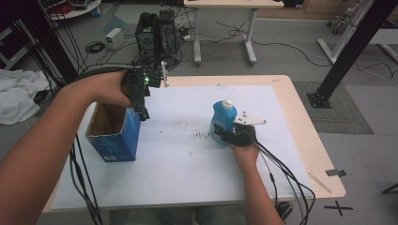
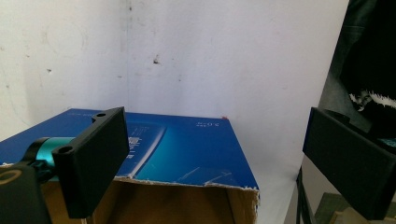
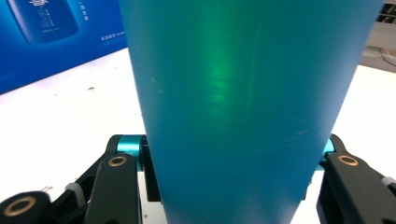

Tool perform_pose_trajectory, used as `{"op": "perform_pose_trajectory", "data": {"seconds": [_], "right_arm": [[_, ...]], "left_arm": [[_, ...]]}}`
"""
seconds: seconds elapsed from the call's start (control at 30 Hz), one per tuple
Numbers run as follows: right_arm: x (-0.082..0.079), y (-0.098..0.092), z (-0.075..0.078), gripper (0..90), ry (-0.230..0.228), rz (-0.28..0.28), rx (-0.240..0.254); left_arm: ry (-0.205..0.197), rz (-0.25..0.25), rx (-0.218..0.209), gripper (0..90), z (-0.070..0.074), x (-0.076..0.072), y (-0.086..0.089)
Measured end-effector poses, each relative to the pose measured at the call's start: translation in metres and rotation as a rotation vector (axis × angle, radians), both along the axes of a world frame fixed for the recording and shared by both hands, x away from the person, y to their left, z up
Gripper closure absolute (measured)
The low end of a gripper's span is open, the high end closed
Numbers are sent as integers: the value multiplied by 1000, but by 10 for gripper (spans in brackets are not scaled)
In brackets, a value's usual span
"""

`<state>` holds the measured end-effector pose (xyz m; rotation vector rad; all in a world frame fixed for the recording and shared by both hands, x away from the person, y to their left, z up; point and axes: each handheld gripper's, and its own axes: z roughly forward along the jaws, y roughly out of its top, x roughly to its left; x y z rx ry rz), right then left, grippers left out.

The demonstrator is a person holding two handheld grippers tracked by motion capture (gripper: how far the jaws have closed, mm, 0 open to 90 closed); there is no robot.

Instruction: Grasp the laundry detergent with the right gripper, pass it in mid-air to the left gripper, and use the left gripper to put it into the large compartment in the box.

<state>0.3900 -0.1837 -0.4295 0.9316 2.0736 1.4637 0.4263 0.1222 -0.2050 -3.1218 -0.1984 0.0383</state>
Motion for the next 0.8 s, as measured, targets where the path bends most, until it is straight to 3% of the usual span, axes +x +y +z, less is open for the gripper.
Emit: {"op": "perform_pose_trajectory", "data": {"seconds": [0.13, 0.2, 0.53, 0.67, 0.77, 0.8], "right_arm": [[0, -3, 6, 456, -33, 27, 21], [-2, -4, 9, 456, -21, 32, 20], [-15, -10, 29, 457, -24, 186, 17], [-24, -12, 39, 458, -28, 264, 8], [-27, -12, 42, 458, -24, 291, 5], [-31, -11, 45, 458, -24, 326, 3]], "left_arm": [[-1, -1, 0, 70, 0, 0, -1], [-3, -1, 0, 70, 1, 0, -2], [-10, -21, 6, 70, 2, -7, -8], [-12, -48, 7, 69, 2, -15, -19], [-18, -54, 1, 69, 2, -19, -24], [-17, -66, 10, 69, 2, -21, -26]]}}
